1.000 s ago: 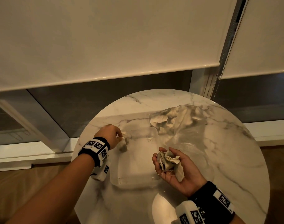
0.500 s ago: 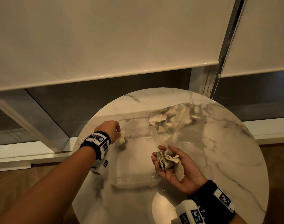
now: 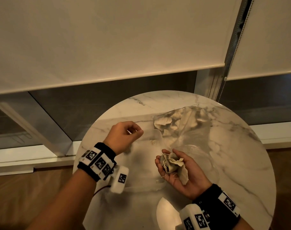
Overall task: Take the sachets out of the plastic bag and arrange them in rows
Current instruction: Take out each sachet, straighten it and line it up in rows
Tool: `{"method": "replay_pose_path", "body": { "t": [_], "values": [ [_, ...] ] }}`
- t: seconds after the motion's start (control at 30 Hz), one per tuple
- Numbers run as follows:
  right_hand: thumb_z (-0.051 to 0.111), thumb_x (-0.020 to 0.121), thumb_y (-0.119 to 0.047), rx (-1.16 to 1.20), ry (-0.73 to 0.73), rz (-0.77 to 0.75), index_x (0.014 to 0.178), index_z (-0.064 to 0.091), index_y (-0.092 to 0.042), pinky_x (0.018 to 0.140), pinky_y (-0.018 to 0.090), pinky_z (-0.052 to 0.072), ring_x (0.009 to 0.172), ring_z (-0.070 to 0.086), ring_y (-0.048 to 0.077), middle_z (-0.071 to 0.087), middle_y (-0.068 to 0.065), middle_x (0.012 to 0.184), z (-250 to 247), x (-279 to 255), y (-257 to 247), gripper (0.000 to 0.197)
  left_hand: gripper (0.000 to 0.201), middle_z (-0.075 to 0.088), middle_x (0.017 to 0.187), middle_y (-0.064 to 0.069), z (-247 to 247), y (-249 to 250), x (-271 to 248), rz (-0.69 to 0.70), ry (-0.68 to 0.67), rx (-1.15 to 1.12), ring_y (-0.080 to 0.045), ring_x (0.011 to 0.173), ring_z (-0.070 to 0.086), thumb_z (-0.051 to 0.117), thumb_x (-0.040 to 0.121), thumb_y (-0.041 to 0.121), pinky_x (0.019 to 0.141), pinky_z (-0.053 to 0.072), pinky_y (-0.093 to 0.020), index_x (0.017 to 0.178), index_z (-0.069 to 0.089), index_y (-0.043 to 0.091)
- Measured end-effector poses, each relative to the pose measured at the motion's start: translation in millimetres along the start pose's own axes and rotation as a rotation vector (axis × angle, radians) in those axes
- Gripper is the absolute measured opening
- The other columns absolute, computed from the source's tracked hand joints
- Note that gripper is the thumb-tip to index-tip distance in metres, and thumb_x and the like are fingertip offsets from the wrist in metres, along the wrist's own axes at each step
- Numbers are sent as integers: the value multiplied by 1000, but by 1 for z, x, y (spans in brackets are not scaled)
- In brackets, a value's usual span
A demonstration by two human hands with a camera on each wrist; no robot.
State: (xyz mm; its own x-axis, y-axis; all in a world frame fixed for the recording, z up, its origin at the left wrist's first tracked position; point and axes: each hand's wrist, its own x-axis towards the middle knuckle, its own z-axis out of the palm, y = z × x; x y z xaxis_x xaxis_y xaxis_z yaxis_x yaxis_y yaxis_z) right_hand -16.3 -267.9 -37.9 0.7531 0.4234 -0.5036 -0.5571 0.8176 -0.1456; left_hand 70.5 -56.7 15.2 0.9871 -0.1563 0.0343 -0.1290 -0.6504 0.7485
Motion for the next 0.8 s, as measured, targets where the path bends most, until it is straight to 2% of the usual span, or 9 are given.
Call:
{"method": "replay_pose_path", "body": {
  "t": [0.17,0.3,0.37,0.43,0.5,0.57,0.63,0.7,0.8],
  "values": [
    [57,93,-24,-7,5,-25,112,62,-2,79,42,58,90,67,35,68,23,97,2,0,3,30,4,70,75,7,27,29,-41,152,-90,-67,-16,69,63,77,85,30,65,55,-30,84,73,31],
    [53,97,-25,-4,-9,-54,132,53,-5,89,40,56,98,71,33,67,23,119,-2,1,2,40,6,70,76,11,49,39,-67,253,-127,-56,-10,70,65,78,82,29,67,55,-30,87,74,30],
    [53,97,-27,-24,12,-43,116,58,-1,87,38,57,91,73,34,69,22,104,-2,0,2,32,11,69,78,13,57,43,-76,296,-118,-27,-8,73,65,78,79,32,71,55,-31,90,75,29],
    [54,95,-29,-36,21,-17,94,61,-4,75,34,59,75,70,28,66,15,78,-1,-2,3,26,15,67,78,15,62,52,-84,338,-116,13,-7,76,65,77,77,38,73,55,-31,91,75,31],
    [53,95,-30,-56,31,-2,87,62,-7,64,32,60,62,67,24,61,10,66,0,-5,3,26,22,66,77,18,67,63,-91,335,-132,94,-3,76,64,74,74,49,71,54,-30,88,74,33],
    [55,96,-32,-77,43,-8,94,66,-11,58,30,59,60,67,23,64,8,70,-1,-5,2,24,35,67,75,19,71,71,-95,297,-158,220,0,74,63,69,70,64,70,54,-28,88,72,34],
    [56,96,-33,-89,35,-12,99,67,-13,60,29,59,62,68,22,67,8,75,0,-6,2,23,43,68,75,18,75,75,-96,264,-184,317,0,75,63,66,68,70,72,54,-28,90,72,33],
    [55,97,-31,-61,23,-20,98,66,-11,60,29,59,62,69,23,68,10,75,0,-6,1,23,40,70,78,18,79,77,-96,254,-189,328,-1,78,63,65,71,67,74,55,-30,93,72,34],
    [52,95,-31,-40,15,-36,97,63,-11,59,31,60,62,69,25,67,13,76,0,-5,0,23,26,72,80,16,79,76,-98,251,-167,283,-3,78,66,61,78,51,74,56,-32,96,72,36]
  ]
}}
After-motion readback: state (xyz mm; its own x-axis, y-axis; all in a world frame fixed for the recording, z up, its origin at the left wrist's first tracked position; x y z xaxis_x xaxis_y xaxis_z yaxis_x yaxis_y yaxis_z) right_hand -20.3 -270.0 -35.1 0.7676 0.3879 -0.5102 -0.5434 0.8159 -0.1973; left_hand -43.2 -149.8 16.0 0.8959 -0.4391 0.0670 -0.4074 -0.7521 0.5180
